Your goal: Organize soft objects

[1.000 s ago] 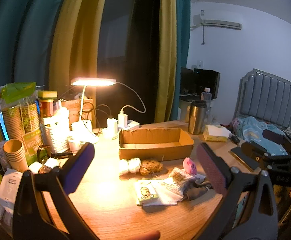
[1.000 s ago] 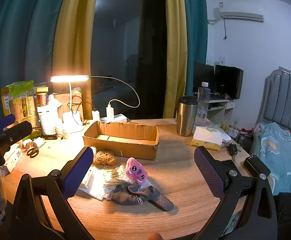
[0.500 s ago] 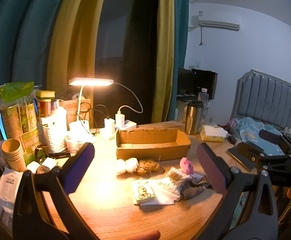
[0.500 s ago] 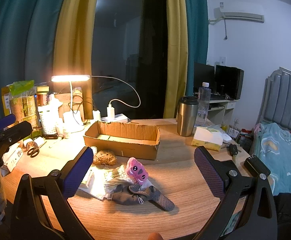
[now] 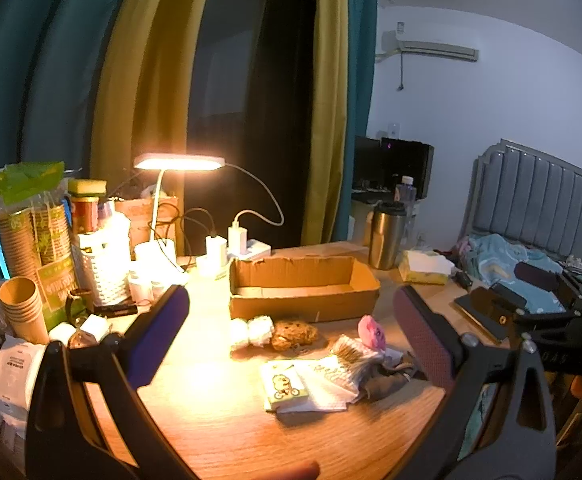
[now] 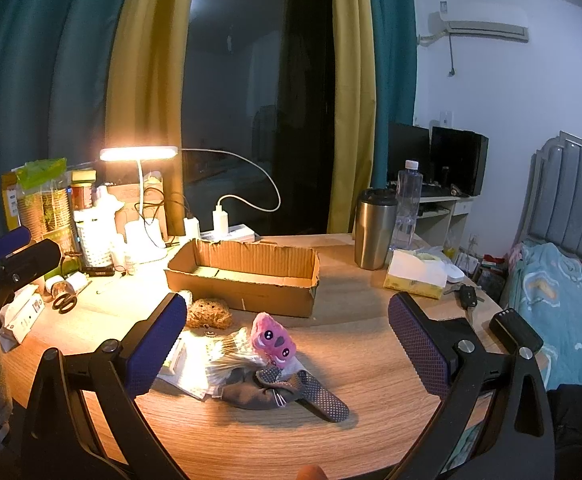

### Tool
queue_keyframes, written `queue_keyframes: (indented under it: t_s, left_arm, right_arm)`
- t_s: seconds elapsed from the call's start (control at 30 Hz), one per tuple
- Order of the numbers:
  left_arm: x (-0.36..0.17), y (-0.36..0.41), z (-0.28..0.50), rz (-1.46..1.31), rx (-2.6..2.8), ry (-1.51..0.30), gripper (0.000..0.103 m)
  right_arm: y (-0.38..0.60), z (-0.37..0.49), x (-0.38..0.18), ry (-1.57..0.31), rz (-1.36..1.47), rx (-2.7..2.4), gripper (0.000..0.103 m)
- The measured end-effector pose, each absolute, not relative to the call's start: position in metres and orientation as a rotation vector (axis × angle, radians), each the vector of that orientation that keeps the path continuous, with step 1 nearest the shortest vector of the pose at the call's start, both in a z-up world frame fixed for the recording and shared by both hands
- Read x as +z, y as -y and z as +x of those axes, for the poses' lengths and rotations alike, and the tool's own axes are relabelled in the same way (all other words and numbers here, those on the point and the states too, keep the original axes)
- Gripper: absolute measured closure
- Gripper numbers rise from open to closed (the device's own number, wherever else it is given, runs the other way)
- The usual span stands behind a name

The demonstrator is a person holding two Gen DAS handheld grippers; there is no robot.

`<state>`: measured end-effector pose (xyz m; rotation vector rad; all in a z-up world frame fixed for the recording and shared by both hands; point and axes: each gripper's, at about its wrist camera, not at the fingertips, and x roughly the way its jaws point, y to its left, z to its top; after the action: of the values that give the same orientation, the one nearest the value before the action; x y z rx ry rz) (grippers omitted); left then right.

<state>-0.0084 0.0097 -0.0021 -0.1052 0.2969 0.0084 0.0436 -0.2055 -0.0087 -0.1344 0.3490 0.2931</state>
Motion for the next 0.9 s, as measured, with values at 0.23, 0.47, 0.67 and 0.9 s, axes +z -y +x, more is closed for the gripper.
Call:
queue_keyframes:
  t_s: [0.23, 0.47, 0.67, 0.9]
  left_arm:
    - [-0.009, -0.010, 0.008, -0.106, 0.006, -0.320, 0.001]
    - [-0.031, -0.010, 0.034, -0.109, 0.012, -0.393, 0.001]
    - [-0.054, -0.012, 0.056, -0.107, 0.015, -0.461, 0.001]
    - [-0.087, -0.016, 0.078, -0.102, 0.030, -0.557, 0.001]
  right_arm:
    - [0.211, 0.053, -0.019, -0.369, -0.126, 0.288, 0.001]
    - [0.221, 0.082, -0.034, -0.440, -0.114, 0.271, 0.001]
    - [0.224, 0.101, -0.052, -0.501, -0.105, 0.265, 0.001]
    - [0.221, 0.126, -0.077, -0.579, -0.104, 0.273, 0.001]
